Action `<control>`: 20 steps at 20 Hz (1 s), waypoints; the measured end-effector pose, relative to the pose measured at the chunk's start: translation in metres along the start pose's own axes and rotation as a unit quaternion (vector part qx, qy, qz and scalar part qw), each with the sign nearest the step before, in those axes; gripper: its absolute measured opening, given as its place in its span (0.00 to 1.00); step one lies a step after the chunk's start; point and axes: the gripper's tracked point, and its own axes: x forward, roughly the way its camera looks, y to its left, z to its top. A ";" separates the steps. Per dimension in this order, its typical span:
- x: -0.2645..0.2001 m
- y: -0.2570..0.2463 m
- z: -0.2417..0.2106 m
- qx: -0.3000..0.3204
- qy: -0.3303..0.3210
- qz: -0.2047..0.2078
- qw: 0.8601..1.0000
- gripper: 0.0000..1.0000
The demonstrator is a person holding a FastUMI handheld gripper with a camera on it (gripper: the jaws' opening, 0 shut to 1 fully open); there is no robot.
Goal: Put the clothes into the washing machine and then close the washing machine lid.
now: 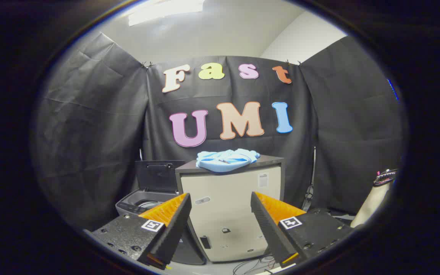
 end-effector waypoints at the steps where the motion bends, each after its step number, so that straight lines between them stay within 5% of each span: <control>1: 0.000 -0.003 -0.001 0.000 0.001 -0.005 1.000 0.95; 7: 0.012 -0.006 -0.015 -0.028 0.005 -0.047 0.999 0.96; 20: 0.053 0.035 -0.003 -0.003 0.025 -0.021 0.999 0.97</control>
